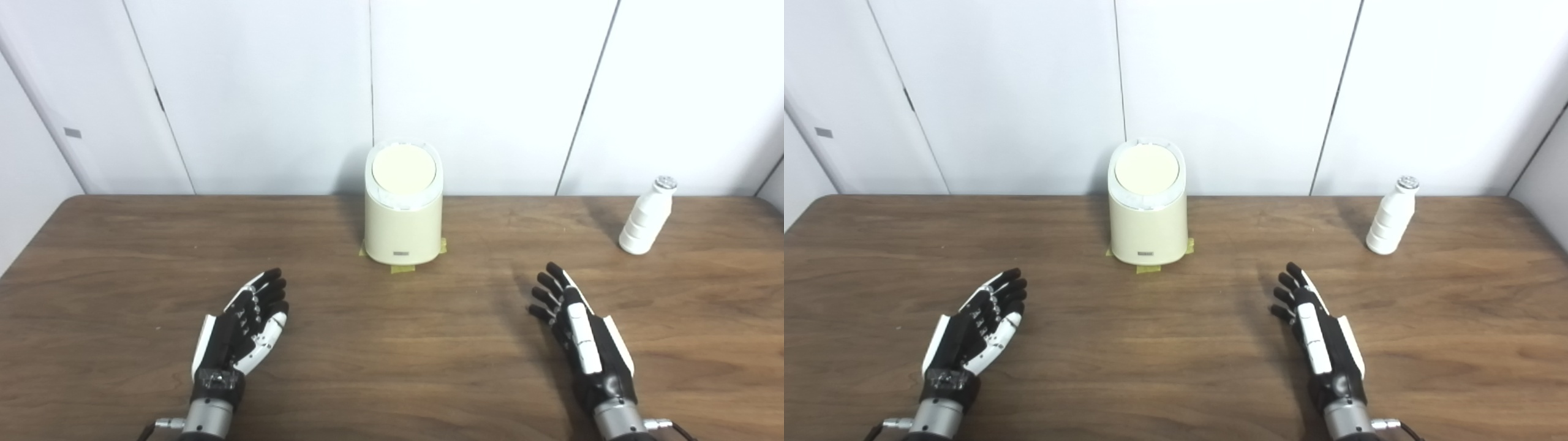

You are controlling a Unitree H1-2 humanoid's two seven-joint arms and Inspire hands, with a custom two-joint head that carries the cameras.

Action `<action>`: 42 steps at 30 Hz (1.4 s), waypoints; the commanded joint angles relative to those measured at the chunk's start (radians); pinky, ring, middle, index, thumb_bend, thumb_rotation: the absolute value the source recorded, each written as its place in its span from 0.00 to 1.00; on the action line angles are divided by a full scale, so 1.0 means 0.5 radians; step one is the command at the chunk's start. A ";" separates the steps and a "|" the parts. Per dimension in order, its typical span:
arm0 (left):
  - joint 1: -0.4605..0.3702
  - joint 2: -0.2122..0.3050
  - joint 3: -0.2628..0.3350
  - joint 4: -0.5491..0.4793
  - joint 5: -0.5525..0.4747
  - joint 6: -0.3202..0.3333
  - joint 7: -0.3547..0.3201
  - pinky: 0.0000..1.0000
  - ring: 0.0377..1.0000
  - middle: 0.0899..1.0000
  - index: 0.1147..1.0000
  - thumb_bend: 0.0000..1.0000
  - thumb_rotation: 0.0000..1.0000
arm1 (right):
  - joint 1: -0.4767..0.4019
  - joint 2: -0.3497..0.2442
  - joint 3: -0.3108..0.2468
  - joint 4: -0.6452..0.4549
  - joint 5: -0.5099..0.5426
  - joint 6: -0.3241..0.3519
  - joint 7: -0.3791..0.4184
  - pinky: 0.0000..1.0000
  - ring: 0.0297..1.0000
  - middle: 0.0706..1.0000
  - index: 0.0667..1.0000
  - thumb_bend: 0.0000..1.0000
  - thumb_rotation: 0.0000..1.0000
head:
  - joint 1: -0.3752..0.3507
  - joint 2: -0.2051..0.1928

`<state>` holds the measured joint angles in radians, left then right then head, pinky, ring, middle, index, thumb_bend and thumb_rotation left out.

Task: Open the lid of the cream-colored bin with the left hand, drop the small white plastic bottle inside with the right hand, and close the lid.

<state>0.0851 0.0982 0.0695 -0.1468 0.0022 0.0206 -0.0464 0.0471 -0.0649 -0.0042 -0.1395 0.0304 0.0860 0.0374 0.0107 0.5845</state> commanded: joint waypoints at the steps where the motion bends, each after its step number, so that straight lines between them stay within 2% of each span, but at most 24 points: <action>1: 0.138 -0.024 -0.022 0.013 0.023 0.044 0.017 0.83 0.83 0.82 0.85 0.34 0.26 | 0.012 -0.004 0.000 -0.005 0.015 0.007 0.019 0.83 0.90 0.92 0.94 0.50 0.95 | 0.000 -0.005; 3: 0.126 -0.003 -0.029 -0.053 0.061 0.076 0.018 0.81 0.82 0.82 0.84 0.36 0.25 | 0.016 -0.004 0.002 -0.001 0.010 -0.002 0.017 0.82 0.90 0.92 0.94 0.50 0.95 | 0.000 -0.016; 6: 0.057 0.049 -0.033 -0.169 0.108 0.122 0.004 0.81 0.82 0.83 0.86 0.42 0.12 | 0.018 0.002 0.001 0.015 0.007 -0.020 0.009 0.81 0.89 0.92 0.94 0.50 0.95 | 0.004 -0.038; 8: -0.012 0.055 -0.017 -0.258 0.104 0.210 -0.002 0.81 0.81 0.82 0.86 0.49 0.14 | 0.017 0.003 0.001 0.032 0.011 -0.040 0.012 0.81 0.90 0.92 0.93 0.51 0.95 | 0.004 -0.048; 12: -0.197 0.093 0.003 -0.417 0.142 0.412 -0.013 0.80 0.80 0.81 0.86 0.55 0.15 | 0.016 0.005 0.005 0.046 -0.009 -0.055 0.003 0.81 0.89 0.91 0.93 0.51 0.96 | -0.006 -0.069; 15: -0.343 0.150 0.012 -0.452 0.155 0.508 -0.028 0.81 0.81 0.83 0.87 0.58 0.22 | 0.012 0.014 -0.002 0.058 -0.005 -0.072 -0.002 0.81 0.89 0.91 0.91 0.52 0.95 | -0.009 -0.079; 20: -0.593 0.282 -0.043 -0.505 0.236 0.728 -0.079 0.79 0.81 0.85 0.92 0.68 0.26 | 0.007 0.015 -0.002 0.057 -0.007 -0.071 -0.003 0.82 0.90 0.91 0.92 0.51 0.95 | -0.007 -0.078; 23: -0.735 0.331 -0.076 -0.520 0.290 0.853 -0.111 0.75 0.81 0.85 0.94 0.73 0.19 | 0.002 0.017 -0.004 0.064 -0.004 -0.073 -0.003 0.82 0.90 0.91 0.92 0.50 0.95 | 0.002 -0.076; 28: -0.980 0.351 -0.095 -0.427 0.385 0.898 -0.227 0.79 0.85 0.89 0.97 0.76 0.16 | -0.014 0.016 -0.005 0.093 -0.005 -0.097 -0.001 0.81 0.89 0.91 0.93 0.47 0.96 | 0.017 -0.080; 34: -1.314 0.327 -0.176 -0.113 0.569 0.898 -0.335 0.76 0.85 0.88 0.95 0.82 0.16 | -0.035 0.015 -0.008 0.125 -0.002 -0.101 -0.001 0.81 0.89 0.91 0.93 0.48 0.94 | 0.035 -0.085; 38: -1.460 0.298 -0.241 0.058 0.607 0.894 -0.314 0.79 0.85 0.86 0.93 0.83 0.16 | -0.044 0.002 -0.001 0.143 -0.029 -0.126 -0.001 0.81 0.89 0.91 0.93 0.46 0.95 | 0.051 -0.085; 42: -1.594 0.249 -0.292 0.253 0.617 0.844 -0.246 0.73 0.82 0.84 0.89 0.84 0.14 | -0.057 -0.002 -0.005 0.164 -0.037 -0.142 -0.002 0.79 0.89 0.91 0.93 0.46 0.93 | 0.065 -0.085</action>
<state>-0.6379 0.2245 -0.0767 -0.0334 0.2983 0.4673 -0.1992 0.0219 -0.0621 -0.0088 -0.0920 0.0147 0.0382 0.0342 0.0429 0.5415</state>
